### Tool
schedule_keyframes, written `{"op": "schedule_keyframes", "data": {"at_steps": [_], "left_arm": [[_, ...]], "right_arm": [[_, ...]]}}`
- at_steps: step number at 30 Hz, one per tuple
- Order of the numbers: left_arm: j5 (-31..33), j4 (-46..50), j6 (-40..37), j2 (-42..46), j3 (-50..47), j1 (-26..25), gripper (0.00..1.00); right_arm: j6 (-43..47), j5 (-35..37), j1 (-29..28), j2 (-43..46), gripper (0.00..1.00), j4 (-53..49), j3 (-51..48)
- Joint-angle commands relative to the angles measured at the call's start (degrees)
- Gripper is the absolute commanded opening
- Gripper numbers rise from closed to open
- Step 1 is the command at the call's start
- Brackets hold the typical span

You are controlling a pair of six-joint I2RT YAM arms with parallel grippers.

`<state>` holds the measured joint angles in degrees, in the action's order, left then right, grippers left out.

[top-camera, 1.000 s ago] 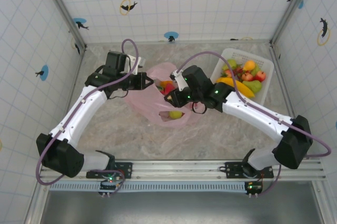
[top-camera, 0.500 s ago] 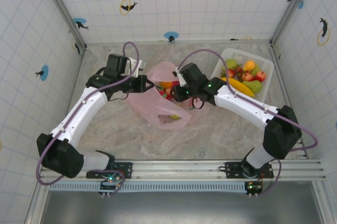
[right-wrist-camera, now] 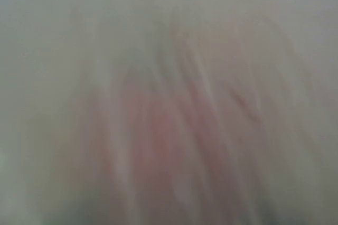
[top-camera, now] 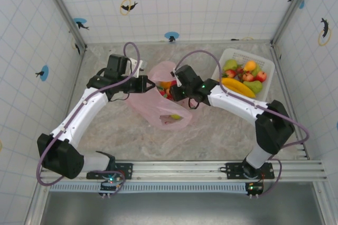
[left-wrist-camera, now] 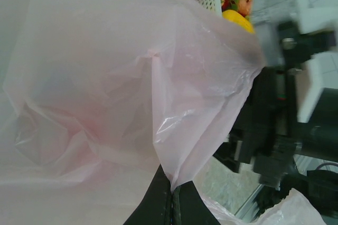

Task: Place the fake fruits into the plastic bag and tie a complex knot

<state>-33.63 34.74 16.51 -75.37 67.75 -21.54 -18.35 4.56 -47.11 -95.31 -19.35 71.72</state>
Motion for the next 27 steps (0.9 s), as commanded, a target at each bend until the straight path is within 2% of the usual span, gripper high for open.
{"op": "schedule_keyframes", "data": {"at_steps": [1,8,15,22,27], "left_arm": [[-0.91,-2.14,1.0,-0.34,-1.3,0.45,0.0],[-0.94,-3.36,1.57,-1.28,-1.94,0.45,0.0],[-0.41,-3.68,1.59,-1.53,-2.07,0.45,0.0],[0.32,-3.87,1.68,-1.0,-1.7,0.46,0.0],[-0.09,-3.48,0.91,-0.6,-1.88,0.45,0.0]], "right_arm": [[-1.25,3.71,-0.09,-2.45,0.48,4.74,0.0],[-3.7,4.56,1.18,-7.37,0.54,7.24,0.0],[-3.49,3.62,1.45,-7.67,0.72,6.4,0.83],[-2.9,3.8,1.31,-3.09,0.73,3.88,-0.28],[-3.51,1.14,1.09,2.42,0.73,3.88,-2.35]]}}
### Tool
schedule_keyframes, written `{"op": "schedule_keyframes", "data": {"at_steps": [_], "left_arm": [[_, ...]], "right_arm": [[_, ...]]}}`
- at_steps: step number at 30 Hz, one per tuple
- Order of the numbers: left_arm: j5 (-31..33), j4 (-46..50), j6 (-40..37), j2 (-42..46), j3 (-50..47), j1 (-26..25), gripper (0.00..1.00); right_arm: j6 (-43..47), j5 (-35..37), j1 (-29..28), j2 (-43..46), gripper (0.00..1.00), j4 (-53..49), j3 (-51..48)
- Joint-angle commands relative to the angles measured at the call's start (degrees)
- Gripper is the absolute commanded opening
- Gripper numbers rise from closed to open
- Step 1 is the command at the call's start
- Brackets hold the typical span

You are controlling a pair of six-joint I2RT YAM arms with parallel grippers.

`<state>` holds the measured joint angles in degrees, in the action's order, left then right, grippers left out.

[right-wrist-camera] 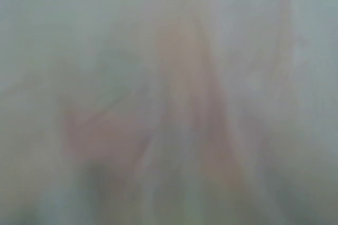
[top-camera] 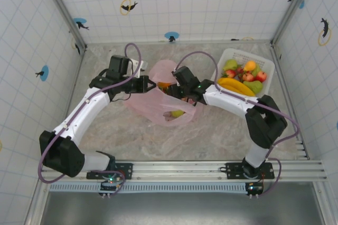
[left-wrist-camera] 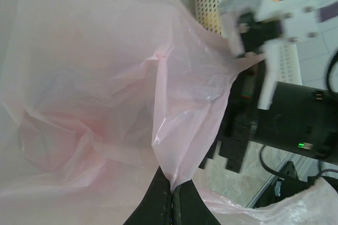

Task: Place the fake fruits into the plastic bag and tie a complex knot

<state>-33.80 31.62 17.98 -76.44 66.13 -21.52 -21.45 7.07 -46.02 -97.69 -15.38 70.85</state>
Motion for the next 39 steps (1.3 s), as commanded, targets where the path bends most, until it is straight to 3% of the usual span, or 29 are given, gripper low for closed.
{"op": "schedule_keyframes", "data": {"at_steps": [1,19,26,31,39], "left_arm": [[-0.27,-0.55,-0.71,0.64,-0.58,0.46,0.0],[-1.36,-1.65,-1.02,1.83,-2.05,0.43,0.0],[-1.62,-2.12,-0.73,1.21,-1.6,0.43,0.0],[-1.62,-2.07,-0.62,1.21,-1.35,0.43,0.0],[-0.96,-2.65,-0.39,1.12,-0.86,0.45,0.0]], "right_arm": [[-0.75,-1.9,-0.11,5.71,0.73,-0.11,-1.72],[-8.39,-25.16,1.56,21.66,0.78,2.0,-0.99],[-13.41,-31.11,4.18,28.7,0.86,11.78,-7.08],[-15.47,-33.59,3.82,27.12,0.88,15.25,-9.21],[-18.07,-37.97,-1.36,21.01,0.94,22.7,-10.73]]}}
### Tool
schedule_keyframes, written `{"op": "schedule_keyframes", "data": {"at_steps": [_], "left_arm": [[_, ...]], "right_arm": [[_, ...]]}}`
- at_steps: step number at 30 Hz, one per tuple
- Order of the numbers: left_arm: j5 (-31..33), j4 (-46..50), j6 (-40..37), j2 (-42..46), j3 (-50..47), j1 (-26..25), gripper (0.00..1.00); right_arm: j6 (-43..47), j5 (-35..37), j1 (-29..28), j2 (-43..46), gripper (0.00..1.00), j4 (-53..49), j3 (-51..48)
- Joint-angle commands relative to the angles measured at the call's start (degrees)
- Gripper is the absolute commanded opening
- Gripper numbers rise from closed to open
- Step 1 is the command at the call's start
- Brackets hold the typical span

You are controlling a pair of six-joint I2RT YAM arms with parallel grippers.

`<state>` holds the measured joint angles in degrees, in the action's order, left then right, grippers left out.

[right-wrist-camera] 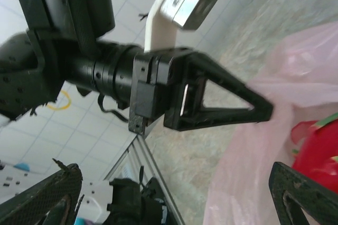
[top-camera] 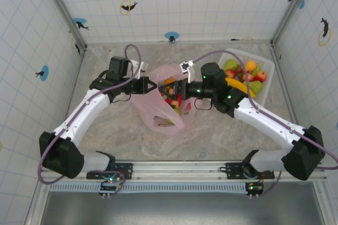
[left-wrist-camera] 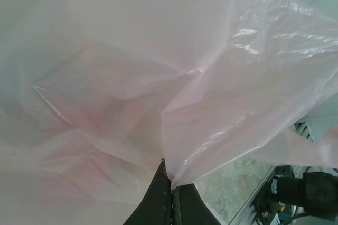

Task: Place the fake fruits into the plastic bag and tie a complex knot

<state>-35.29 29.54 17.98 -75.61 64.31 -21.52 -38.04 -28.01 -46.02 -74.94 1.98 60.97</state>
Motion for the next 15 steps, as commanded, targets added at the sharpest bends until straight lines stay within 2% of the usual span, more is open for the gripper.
{"op": "schedule_keyframes", "data": {"at_steps": [1,5,9,12,15], "left_arm": [[0.71,-0.7,-0.33,0.3,1.08,0.47,0.0],[0.83,-1.04,-0.42,-0.14,1.84,0.44,0.0],[0.81,-1.33,-0.4,-0.5,1.76,0.43,0.0],[1.01,-1.37,-0.48,-0.33,1.39,0.45,0.0],[1.18,-1.41,-0.53,-0.33,1.15,0.43,0.0]], "right_arm": [[-1.8,-3.29,-1.9,-2.41,0.95,5.51,-0.85],[-5.05,-4.65,-3.99,-3.45,0.99,9.77,-1.64],[-7.0,-5.64,-6.9,-3.45,1.0,12.33,-0.2],[-5.05,-3.13,-7.16,-0.72,0.99,8.05,2.05],[0.8,1.87,-6.76,3.61,0.93,-3.55,6.01]]}}
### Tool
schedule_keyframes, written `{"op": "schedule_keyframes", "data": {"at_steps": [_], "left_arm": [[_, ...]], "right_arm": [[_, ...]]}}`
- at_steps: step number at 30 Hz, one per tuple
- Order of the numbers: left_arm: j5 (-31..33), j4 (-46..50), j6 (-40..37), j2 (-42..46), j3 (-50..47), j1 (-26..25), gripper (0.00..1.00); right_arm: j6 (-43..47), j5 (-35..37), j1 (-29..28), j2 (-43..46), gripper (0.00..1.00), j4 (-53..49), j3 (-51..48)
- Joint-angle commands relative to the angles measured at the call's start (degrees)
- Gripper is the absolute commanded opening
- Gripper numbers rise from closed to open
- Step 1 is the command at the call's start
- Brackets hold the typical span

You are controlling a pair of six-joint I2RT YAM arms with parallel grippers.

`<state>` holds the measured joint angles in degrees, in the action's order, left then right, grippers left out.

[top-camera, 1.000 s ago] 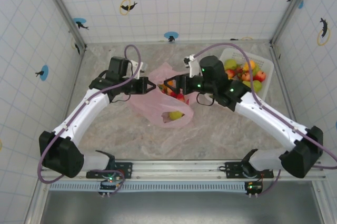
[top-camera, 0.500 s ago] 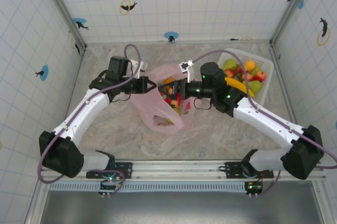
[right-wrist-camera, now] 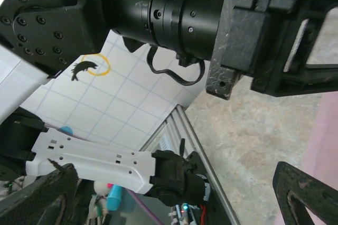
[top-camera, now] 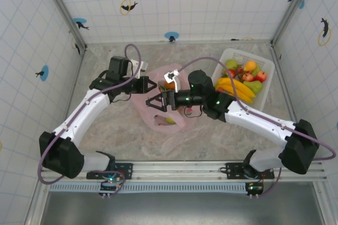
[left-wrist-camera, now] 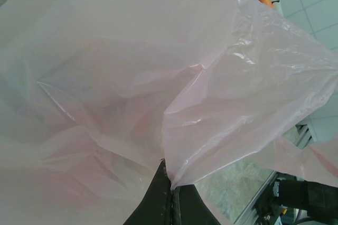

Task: Place the fake fruits into the plastic bag and tie a complex knot

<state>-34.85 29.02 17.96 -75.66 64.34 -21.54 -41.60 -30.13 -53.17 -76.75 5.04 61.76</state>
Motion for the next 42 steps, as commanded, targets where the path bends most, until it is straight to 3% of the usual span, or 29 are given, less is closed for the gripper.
{"op": "schedule_keyframes", "data": {"at_steps": [1,7,11,14,21,27,31,37,42], "left_arm": [[0.75,-0.89,-0.47,-0.37,1.07,0.47,0.0],[1.1,-0.97,-0.39,-0.54,1.15,0.52,0.0],[1.1,-1.02,-0.32,-0.78,1.2,0.49,0.0],[1.14,-0.9,-0.41,-0.98,1.37,0.48,0.0],[0.84,-0.56,-0.5,-1.33,1.84,0.49,0.0],[0.84,-0.5,-0.38,-1.33,2.02,0.54,0.0],[1.0,-0.54,-0.16,-1.2,1.76,0.45,0.0],[1.28,-0.36,-0.13,-0.89,1.76,0.5,0.0],[1.49,-0.09,-0.17,-0.74,2.31,0.52,0.0]], "right_arm": [[6.51,6.05,0.78,7.01,0.9,-11.17,6.61],[13.32,16.6,10.24,17.0,0.81,-32.86,7.33],[17.72,16.37,16.63,22.34,0.81,-39.39,1.89],[21.75,14.95,17.22,25.97,0.83,-37.64,-4.59],[31.44,13.94,16.47,30.94,0.93,-21.35,-20.94],[43.95,15.95,14.06,27.51,0.94,-15.23,-21.88],[46.28,13.69,13.37,25.12,0.91,-9.8,-21.85],[45.88,15.21,10.94,22.27,0.72,-5.87,-22.17],[43.78,15.69,10.77,22.78,0.31,-6.47,-21.07]]}}
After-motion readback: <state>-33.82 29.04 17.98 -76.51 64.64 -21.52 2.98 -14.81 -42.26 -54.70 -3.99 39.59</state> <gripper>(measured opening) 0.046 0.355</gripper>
